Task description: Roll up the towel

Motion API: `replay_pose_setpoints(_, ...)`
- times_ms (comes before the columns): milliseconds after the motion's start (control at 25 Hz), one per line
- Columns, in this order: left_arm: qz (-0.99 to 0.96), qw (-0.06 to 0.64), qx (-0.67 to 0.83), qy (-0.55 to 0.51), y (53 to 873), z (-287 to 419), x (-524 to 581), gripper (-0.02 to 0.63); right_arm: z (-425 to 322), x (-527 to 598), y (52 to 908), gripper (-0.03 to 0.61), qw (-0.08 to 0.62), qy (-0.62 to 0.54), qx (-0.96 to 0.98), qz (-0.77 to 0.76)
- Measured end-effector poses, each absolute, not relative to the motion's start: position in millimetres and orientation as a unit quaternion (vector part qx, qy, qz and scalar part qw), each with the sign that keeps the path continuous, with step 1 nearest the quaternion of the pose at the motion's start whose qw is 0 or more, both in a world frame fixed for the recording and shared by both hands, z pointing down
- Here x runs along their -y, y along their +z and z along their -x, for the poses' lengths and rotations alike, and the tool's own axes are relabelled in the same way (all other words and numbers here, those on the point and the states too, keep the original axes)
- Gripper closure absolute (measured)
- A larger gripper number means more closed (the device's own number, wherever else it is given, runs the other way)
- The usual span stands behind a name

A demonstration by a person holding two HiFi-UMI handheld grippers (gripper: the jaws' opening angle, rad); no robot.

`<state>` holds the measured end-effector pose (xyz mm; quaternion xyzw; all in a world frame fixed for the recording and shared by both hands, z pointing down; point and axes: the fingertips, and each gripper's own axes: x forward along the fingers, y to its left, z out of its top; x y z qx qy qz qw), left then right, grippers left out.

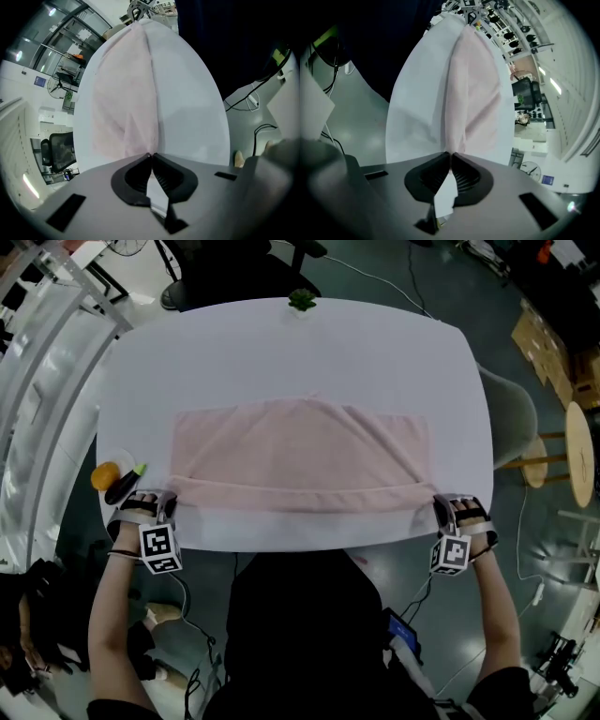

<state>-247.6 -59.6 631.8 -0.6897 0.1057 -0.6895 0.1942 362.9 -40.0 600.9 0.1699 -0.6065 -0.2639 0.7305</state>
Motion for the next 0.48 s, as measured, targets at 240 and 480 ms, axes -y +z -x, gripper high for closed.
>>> replay_pose_setpoints(240,0.696,0.175,-0.082,-0.692,622.3,246.3,45.8,0.591,-364.3,32.7,592.1,0.552,0.74,-0.256,0.61,-0.126)
replay_pose_setpoints(480,0.712,0.096,-0.001,-0.696,627.6,251.2,-20.1,0.592,-363.9,-18.1,599.8,0.555,0.755,-0.194,0.626,-0.013)
